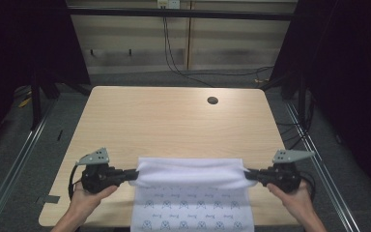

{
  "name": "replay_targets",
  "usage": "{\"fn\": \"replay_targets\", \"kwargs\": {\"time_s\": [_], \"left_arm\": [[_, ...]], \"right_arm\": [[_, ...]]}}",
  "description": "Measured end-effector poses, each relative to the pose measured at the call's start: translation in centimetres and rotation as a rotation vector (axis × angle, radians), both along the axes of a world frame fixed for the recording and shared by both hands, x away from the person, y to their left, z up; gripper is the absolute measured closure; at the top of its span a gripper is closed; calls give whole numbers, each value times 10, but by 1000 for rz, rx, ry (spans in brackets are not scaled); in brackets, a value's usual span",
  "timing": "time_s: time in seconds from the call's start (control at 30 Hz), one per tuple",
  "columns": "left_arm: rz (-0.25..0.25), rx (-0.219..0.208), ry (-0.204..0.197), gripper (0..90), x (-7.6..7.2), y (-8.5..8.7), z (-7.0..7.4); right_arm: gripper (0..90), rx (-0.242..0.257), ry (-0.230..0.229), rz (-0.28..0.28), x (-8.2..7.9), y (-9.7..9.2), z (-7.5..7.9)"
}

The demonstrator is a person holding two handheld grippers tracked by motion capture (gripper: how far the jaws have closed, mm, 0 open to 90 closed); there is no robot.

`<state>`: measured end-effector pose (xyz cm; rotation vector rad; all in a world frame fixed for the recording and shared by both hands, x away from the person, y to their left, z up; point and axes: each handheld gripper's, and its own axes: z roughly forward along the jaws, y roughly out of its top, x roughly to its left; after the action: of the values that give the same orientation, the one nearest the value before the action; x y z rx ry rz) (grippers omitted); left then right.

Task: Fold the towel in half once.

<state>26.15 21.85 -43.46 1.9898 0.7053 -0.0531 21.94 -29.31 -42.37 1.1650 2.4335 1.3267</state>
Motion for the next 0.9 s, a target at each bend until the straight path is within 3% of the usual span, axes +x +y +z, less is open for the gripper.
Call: {"fn": "replay_targets", "kwargs": {"time_s": [0.07, 0.17, 0.2, 0.27, 0.37, 0.43, 0.57, 0.67, 0.77, 0.8, 0.87, 0.9], "left_arm": [[-10, 31, 37, 876, -5, -2, -16], [-29, 45, 92, 874, -9, -5, -36], [-47, 70, 112, 872, -13, -8, -42], [-69, 129, 98, 873, -18, -12, -45], [-63, 145, 135, 873, -17, -12, -53], [-62, 159, 167, 873, -14, -13, -58], [-68, 183, 169, 871, -13, -15, -61], [-50, 181, 177, 872, -12, -13, -62], [-44, 186, 144, 875, -7, -14, -63], [-41, 204, 108, 876, -2, -16, -62], [-43, 219, 85, 877, 9, -19, -62], [-25, 226, 75, 878, 17, -20, -62]], "right_arm": [[861, -46, 27, 13, -9, 4, -15], [861, -72, 90, 12, -18, 5, -31], [861, -68, 111, 2, -19, 5, -33], [862, -88, 147, 10, -23, 7, -41], [862, -119, 182, 13, -25, 9, -53], [862, -96, 185, 11, -24, 7, -54], [864, -132, 218, 22, -19, 12, -65], [866, -118, 222, 15, -13, 12, -67], [866, -106, 217, 1, -7, 14, -68], [866, -119, 213, -1, -5, 15, -68], [866, -157, 171, -7, -1, 19, -67], [866, -180, 170, -5, 4, 22, -65]]}}
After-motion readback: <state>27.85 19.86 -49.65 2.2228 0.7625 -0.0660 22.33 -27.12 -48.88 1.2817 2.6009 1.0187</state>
